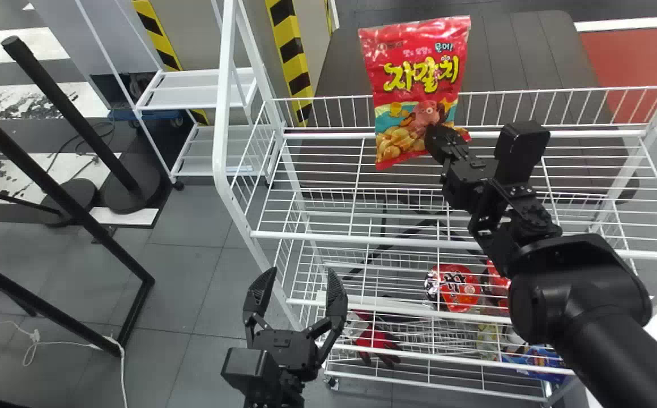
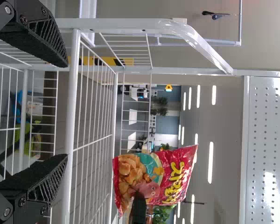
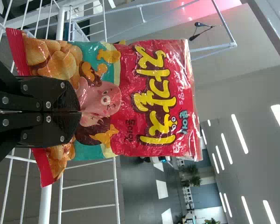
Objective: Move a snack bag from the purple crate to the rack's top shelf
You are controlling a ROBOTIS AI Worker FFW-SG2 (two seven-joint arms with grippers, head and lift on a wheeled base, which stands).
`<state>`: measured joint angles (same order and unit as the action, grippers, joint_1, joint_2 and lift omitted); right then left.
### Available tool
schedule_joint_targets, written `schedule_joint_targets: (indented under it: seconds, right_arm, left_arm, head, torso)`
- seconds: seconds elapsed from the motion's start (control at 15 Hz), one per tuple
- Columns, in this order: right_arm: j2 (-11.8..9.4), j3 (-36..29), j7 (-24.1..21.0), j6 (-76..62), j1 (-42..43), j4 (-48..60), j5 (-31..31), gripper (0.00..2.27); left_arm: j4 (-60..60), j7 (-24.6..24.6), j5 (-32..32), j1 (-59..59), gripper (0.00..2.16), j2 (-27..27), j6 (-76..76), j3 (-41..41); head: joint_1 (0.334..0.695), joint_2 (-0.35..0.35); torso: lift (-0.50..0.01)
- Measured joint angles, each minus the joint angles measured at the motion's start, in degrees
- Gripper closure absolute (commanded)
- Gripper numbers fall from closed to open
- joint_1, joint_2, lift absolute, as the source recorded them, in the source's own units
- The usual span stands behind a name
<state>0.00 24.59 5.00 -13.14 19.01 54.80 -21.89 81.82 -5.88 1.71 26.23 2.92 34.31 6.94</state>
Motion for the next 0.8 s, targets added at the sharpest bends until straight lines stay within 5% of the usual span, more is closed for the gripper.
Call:
schedule_joint_targets:
  seconds: [0.8]
  right_arm:
    - [0.0, 1.31, -0.1, -2.53, -0.15, -2.7, -1.17, 1.6]
  left_arm:
    - [-1.29, 0.0, 0.04, -1.42, 0.14, -0.18, -0.12, 0.09]
  head:
    - [0.695, 0.186]
  torso:
    - [0.0]
